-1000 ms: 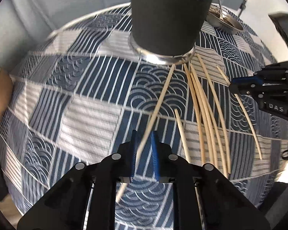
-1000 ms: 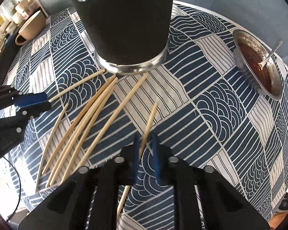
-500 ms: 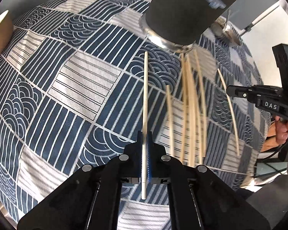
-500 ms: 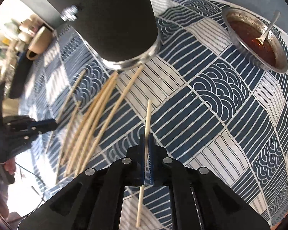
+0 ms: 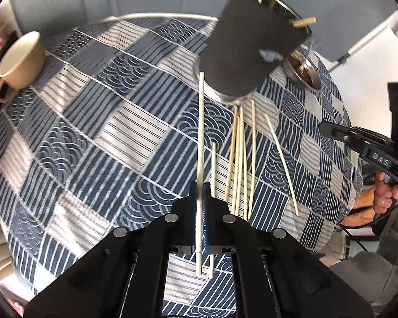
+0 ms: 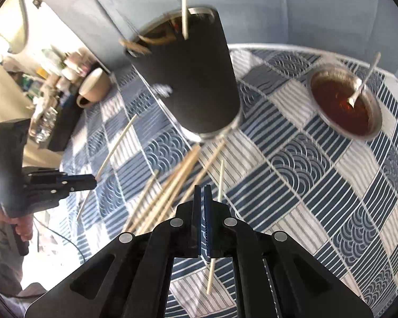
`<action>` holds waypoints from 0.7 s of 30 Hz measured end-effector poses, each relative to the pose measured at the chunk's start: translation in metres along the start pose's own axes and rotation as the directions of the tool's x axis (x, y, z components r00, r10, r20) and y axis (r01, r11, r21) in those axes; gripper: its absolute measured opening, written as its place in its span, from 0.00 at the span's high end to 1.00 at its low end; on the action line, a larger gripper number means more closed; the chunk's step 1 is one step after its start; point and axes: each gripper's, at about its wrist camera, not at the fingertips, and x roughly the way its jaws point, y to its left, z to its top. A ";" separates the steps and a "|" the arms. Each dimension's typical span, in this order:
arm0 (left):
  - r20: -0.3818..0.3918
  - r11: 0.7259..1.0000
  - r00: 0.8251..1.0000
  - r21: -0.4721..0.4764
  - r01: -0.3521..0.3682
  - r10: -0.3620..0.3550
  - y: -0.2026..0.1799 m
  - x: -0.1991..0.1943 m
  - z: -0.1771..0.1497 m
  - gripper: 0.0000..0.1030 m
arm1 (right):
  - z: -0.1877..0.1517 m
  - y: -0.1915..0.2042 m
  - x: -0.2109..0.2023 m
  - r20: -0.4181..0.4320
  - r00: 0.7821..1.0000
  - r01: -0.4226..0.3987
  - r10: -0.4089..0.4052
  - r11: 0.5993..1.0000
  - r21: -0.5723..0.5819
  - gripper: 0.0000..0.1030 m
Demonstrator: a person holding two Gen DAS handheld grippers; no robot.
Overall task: Organize utensils
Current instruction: 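Raise both held sticks upright and carry them over the black holder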
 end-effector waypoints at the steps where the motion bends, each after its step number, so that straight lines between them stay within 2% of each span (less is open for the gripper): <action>1: 0.011 1.000 1.000 -0.009 0.004 -0.004 0.000 -0.007 0.001 0.96 | 0.001 0.002 -0.002 0.011 1.000 -0.001 0.001 1.000 -0.007 0.99; 5: 0.047 1.000 0.999 0.001 0.000 0.000 -0.005 -0.025 0.001 0.96 | 0.005 0.001 -0.005 0.019 1.000 0.013 -0.012 1.000 -0.017 0.97; 7: 0.059 1.000 0.998 0.004 -0.005 0.005 -0.006 -0.032 0.000 0.96 | 0.001 -0.004 0.002 -0.008 1.000 0.005 -0.005 1.000 -0.006 0.94; 10: 0.076 1.000 0.997 0.003 -0.010 0.010 -0.008 -0.040 -0.001 0.96 | -0.008 -0.009 0.023 -0.059 0.997 0.042 -0.042 0.999 -0.003 0.94; 11: 0.078 1.000 0.997 0.000 -0.013 0.013 -0.008 -0.043 -0.001 0.96 | -0.011 -0.011 0.030 -0.078 0.995 0.059 -0.059 0.998 0.000 0.89; 12: 0.083 1.000 0.996 -0.001 -0.013 0.013 -0.008 -0.044 -0.002 0.96 | -0.014 -0.012 0.037 -0.096 0.993 0.076 -0.075 0.997 0.001 0.81; 13: 0.087 1.000 0.996 -0.004 -0.013 0.014 -0.008 -0.047 -0.003 0.96 | -0.016 -0.014 0.046 -0.119 0.989 0.088 -0.087 0.996 0.002 0.78; 21: 0.125 0.998 0.992 -0.057 -0.017 0.024 0.005 -0.064 -0.012 0.96 | -0.022 -0.020 0.092 -0.232 0.962 0.151 -0.148 0.989 -0.004 0.78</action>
